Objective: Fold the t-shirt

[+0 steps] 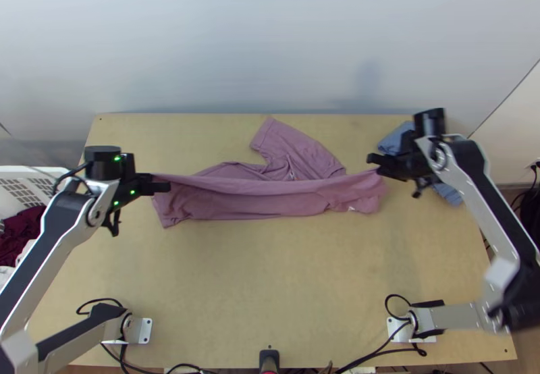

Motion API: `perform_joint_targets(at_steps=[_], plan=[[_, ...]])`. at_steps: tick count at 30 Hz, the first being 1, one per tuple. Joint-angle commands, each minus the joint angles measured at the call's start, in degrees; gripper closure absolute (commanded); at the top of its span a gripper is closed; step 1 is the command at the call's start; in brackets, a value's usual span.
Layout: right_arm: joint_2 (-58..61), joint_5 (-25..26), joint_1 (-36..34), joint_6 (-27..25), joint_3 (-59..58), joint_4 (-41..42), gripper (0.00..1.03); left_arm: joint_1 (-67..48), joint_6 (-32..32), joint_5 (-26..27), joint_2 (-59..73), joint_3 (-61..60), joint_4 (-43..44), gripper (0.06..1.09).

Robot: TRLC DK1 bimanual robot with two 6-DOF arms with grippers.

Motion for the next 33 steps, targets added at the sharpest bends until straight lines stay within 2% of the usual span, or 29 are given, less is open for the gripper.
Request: perform_joint_targets(at_steps=[1, 5, 6, 8, 9, 13, 21, 27, 33], plan=[[14.2, 0.0, 1.0, 1.9, 1.9, 8.2, 1.00, -0.6, -0.7, -0.3, 6.9, -0.4, 5.1, 1.04], [19.4, 0.0, 1.1, 2.2, 4.3, 10.9, 0.98, -0.6, -0.7, -0.3, 10.2, 0.4, 6.7, 1.05], [20.2, 0.0, 1.0, 3.4, 4.8, 10.9, 0.87, -0.6, -0.7, -0.3, 11.2, 0.7, 6.7, 1.04], [20.1, 0.2, 0.5, 7.8, 4.8, 10.9, 0.50, -0.5, -0.7, -0.3, 12.6, 1.3, 7.1, 1.04], [19.3, 0.3, 0.3, 9.3, 4.3, 11.0, 0.36, -0.5, -0.7, -0.3, 13.2, 1.8, 7.2, 1.05], [14.8, 0.3, 3.4, 9.4, 2.4, 12.2, 0.14, -0.7, -0.9, -0.3, 14.8, 3.1, 7.2, 1.05], [9.8, 3.5, 13.5, 6.2, -2.9, 12.2, 0.15, -0.6, -0.9, -0.3, 15.9, 3.3, 7.2, 1.05], [11.2, 7.6, 17.4, 6.4, -6.8, 12.4, 0.15, -0.4, -0.9, -0.3, 15.7, 3.0, 6.7, 1.04], [12.2, 9.6, 19.1, 6.5, -10.3, 15.3, 0.16, -0.2, -0.9, -0.3, 14.8, 1.6, 6.7, 1.05]])
